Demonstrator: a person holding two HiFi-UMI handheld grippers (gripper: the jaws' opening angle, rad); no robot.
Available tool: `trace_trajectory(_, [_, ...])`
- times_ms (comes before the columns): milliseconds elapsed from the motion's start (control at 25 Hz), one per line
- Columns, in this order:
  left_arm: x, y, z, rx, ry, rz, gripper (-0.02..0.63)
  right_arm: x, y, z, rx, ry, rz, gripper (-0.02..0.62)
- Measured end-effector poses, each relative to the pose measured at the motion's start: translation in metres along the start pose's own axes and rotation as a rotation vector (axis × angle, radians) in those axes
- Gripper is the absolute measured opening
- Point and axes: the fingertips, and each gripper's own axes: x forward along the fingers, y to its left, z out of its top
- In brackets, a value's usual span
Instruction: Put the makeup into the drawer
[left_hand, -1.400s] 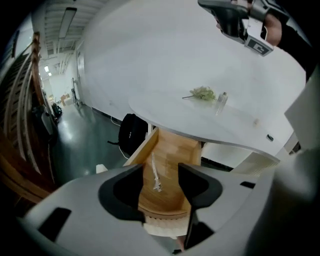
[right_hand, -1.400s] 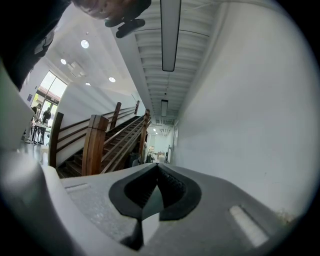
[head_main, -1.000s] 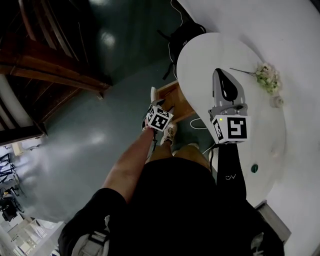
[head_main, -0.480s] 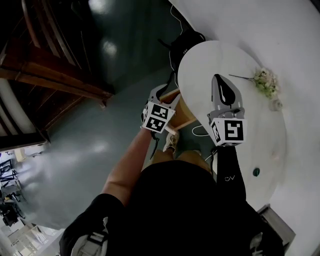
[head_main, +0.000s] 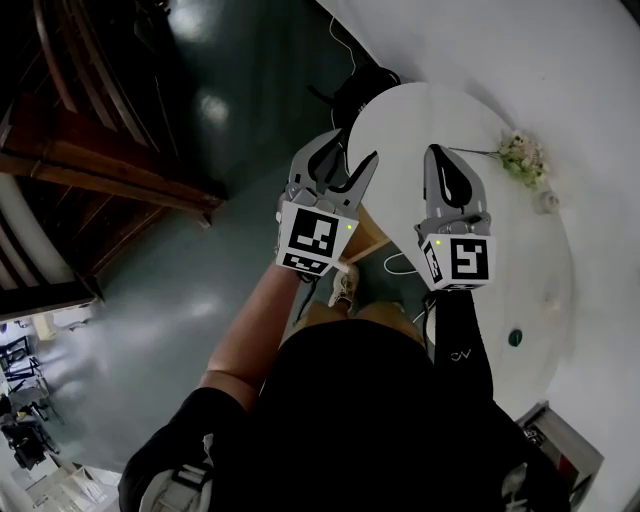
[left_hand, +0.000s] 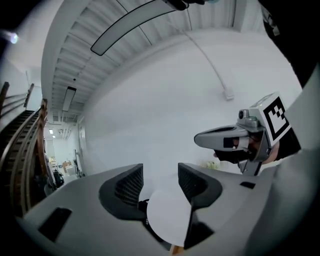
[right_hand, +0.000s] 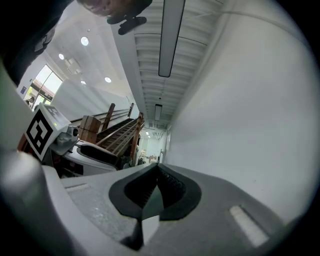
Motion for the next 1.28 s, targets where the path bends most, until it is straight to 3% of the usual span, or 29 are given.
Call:
trace_trajectory(240, [0.017,-0.032,0.021,0.022,-0.04,-0.096,0.219,-0.028,-0.027,0.006,-0.013,0.002,-0.09,0.003])
trace_trajectory(520, [0.046,-0.105,0.056,0.032,-0.097,-0.251,0.219,-0.094,-0.083,0.017,-0.053,0.013,-0.245,0.004])
trace_trajectory(880, [0.066,-0.237,0.094,0.047,-0.152,-0.487,0.219,-0.209,-0.152,0.027,-0.079,0.047,-0.466,0.004])
trace_trajectory(1280, [0.064,-0.403,0.113,0.069,-0.189,-0.749,0.219,-0.355,-0.207,0.012,-0.06,0.089,-0.722,0.004])
